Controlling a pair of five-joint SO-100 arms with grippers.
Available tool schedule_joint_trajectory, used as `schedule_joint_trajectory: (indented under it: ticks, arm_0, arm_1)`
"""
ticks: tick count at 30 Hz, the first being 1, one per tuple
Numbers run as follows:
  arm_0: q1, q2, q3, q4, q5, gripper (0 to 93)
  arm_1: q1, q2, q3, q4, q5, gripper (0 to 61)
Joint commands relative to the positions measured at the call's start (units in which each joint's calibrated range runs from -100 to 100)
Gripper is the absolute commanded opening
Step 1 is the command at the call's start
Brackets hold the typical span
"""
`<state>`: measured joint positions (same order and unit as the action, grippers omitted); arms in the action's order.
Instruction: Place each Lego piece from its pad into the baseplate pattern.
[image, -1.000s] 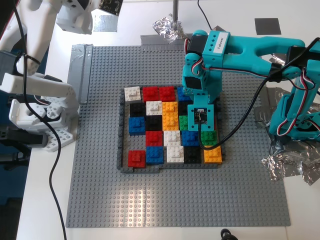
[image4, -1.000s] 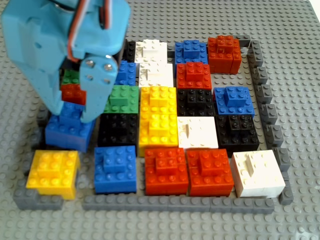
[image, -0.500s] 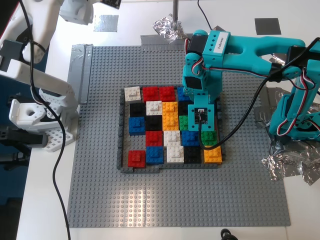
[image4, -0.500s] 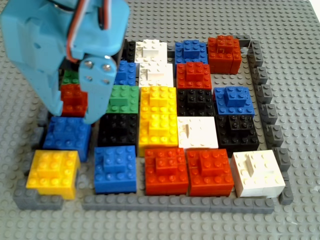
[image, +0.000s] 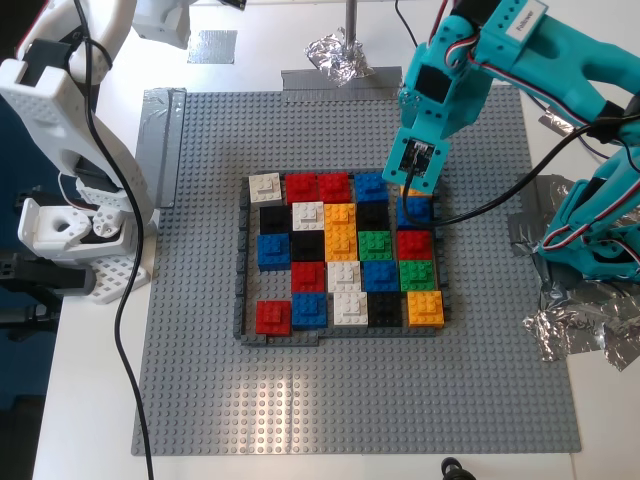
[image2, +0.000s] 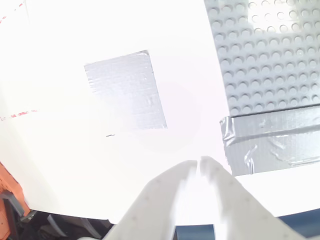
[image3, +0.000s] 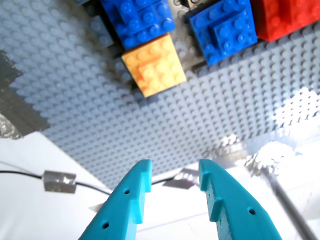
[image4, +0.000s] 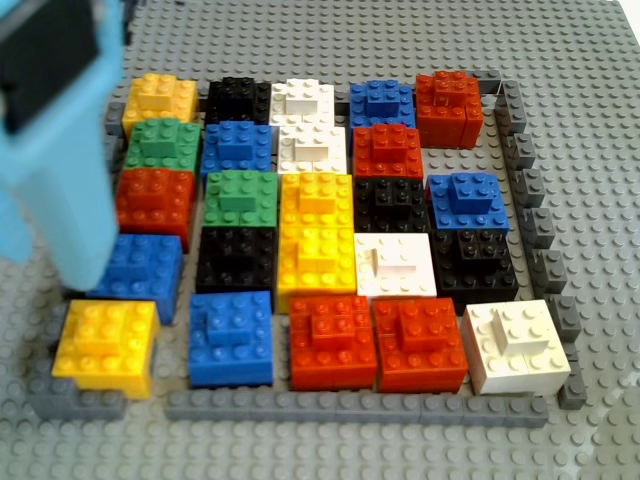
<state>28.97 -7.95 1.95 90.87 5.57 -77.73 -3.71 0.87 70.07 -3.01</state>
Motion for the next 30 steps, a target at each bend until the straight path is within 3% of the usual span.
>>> schedule_joint_trajectory:
  ticks: [1,4,8,19,30]
  arm_0:
    - [6.0,-4.1,-2.0,0.2,0.3,10.9]
    - [10.6,-4.5,-2.3,0.2,0.2,10.9]
    - [18.4,-4.6,-3.2,0.1,0.2,10.9]
    - [36.9,-3.7,-7.0,-0.5,0.2,11.7]
    - [44.0,-2.4,-7.0,-0.6,0.2,11.7]
  arm_1:
    - [-0.7,2.4,-9.3,4.6,0.4,0.1]
    - [-0.9,8.9,-18.9,11.6,0.7,0.1]
    - [-1.2,11.3,-21.9,11.7,0.4,0.1]
    - [-0.8,10.1,-18.6,9.4,0.2,0.1]
    - [-0.9,11.3,-20.8,12.4,0.2,0.1]
